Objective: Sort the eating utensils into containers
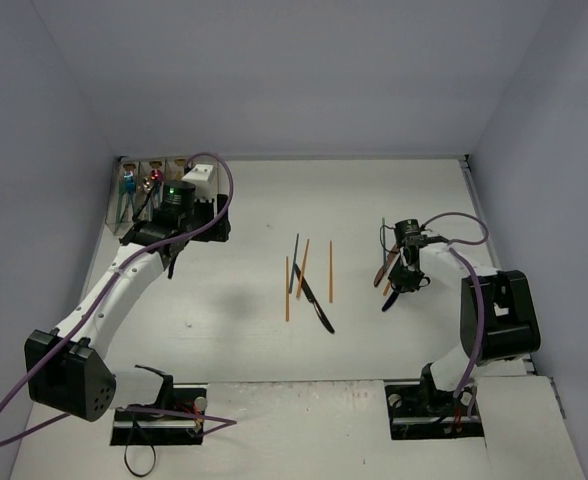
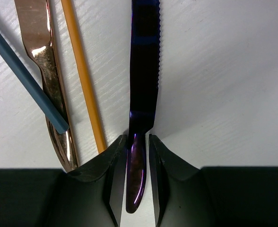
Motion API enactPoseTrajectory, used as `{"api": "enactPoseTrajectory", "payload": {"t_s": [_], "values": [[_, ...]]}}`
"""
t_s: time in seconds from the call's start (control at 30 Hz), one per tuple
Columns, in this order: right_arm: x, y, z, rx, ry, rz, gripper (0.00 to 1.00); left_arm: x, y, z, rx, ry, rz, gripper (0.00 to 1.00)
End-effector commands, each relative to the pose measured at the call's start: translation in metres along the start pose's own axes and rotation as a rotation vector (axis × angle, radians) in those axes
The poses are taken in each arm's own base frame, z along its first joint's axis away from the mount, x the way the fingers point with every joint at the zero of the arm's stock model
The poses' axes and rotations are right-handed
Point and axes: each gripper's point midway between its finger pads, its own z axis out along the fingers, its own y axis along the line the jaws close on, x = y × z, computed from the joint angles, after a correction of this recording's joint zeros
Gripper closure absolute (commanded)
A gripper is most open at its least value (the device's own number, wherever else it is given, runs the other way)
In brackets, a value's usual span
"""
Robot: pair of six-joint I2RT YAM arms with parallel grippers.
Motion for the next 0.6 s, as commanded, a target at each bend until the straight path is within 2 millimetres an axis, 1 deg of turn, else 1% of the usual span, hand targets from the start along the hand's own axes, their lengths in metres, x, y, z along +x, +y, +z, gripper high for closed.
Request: {"api": "enactPoseTrajectory", "payload": {"t_s": [0.0, 0.07, 0.13, 0.2, 0.23, 0.33, 0.43, 0.57], "values": [[0.042, -0.025, 0.002, 0.110, 0.168, -0.045, 0.80, -0.029, -0.004, -0.011, 0.006, -0.084, 0.024, 0.37], [0.041, -0.024, 0.004, 0.116, 0.168, -0.047, 0.83, -0.029, -0.003, -0.012, -0.002, -0.086, 0.028, 0.37], [0.038, -0.023, 0.006, 0.123, 0.165, -0.048, 0.92, -0.029, -0.003, -0.013, -0.006, -0.087, 0.031, 0.37], [0.033, -0.024, 0.008, 0.139, 0.151, -0.052, 0.98, -0.029, -0.003, -0.014, -0.004, -0.088, 0.035, 0.37], [0.029, -0.025, 0.008, 0.148, 0.137, -0.054, 1.00, -0.029, -0.004, -0.014, -0.002, -0.089, 0.037, 0.37], [0.016, -0.028, 0.007, 0.174, 0.086, -0.058, 1.00, -0.029, -0.007, -0.015, 0.011, -0.092, 0.040, 0.37], [-0.004, -0.027, -0.004, 0.182, -0.006, -0.064, 1.00, -0.029, -0.016, -0.013, 0.052, -0.094, 0.036, 0.37], [-0.031, -0.014, -0.030, 0.123, -0.126, -0.092, 1.00, -0.029, -0.035, -0.012, 0.146, -0.090, 0.017, 0.37]]}}
